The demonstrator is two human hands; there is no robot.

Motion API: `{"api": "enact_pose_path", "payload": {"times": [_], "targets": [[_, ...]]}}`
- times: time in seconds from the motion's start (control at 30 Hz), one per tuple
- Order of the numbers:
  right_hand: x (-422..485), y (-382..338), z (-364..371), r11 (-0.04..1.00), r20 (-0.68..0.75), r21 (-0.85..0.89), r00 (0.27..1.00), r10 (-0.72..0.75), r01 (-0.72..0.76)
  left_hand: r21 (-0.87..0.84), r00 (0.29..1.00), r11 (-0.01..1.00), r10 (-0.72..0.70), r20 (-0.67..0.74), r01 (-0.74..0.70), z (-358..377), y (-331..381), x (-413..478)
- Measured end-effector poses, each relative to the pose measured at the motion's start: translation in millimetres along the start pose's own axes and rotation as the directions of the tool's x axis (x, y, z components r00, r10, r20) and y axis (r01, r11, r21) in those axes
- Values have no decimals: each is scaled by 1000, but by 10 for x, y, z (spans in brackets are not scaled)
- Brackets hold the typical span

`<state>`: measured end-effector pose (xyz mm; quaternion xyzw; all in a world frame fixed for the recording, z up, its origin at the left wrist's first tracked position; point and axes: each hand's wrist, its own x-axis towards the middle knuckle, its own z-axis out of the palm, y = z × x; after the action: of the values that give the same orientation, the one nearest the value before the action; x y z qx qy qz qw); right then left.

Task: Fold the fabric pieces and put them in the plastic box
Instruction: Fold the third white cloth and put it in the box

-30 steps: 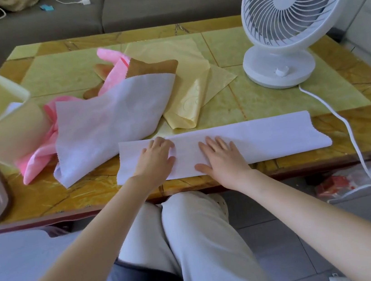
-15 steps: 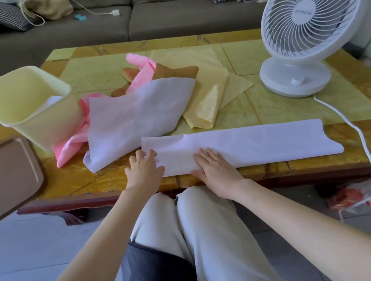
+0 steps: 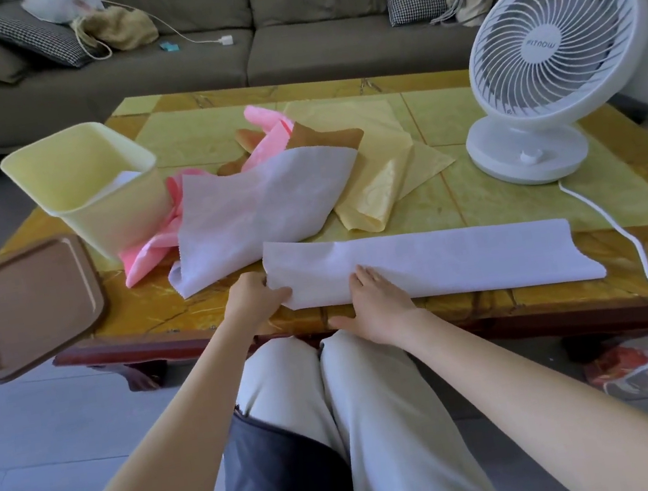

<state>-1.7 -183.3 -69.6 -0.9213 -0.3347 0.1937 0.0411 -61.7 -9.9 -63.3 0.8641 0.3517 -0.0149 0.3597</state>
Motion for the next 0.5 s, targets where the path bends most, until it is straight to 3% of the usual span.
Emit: {"api": "enact_pose_path", "payload": {"times": [0.1,0.17,0.27,0.4,0.5], "targets": [[-45,-32,-197,964,-110,264,994,-9,38,-145,987,983,91,-135,-110,-67,177,-86],[-83,-68,-416,852,-160,520,987,30,59,-169,954,958,191,-230,-232,-97,394,-191],[-124,-71,-763,677,-229,728,969,89,110,-117,870,894,381,-314,-433,-64,752,-389],[-221,150,-1030,460,-163,885,971,173,67,-167,784,783,532,-321,-600,141,1133,-611],[-309,424,-1051,365,-106,931,958,266,2,-143,762,752,613,-207,-644,388,1289,-674]]}}
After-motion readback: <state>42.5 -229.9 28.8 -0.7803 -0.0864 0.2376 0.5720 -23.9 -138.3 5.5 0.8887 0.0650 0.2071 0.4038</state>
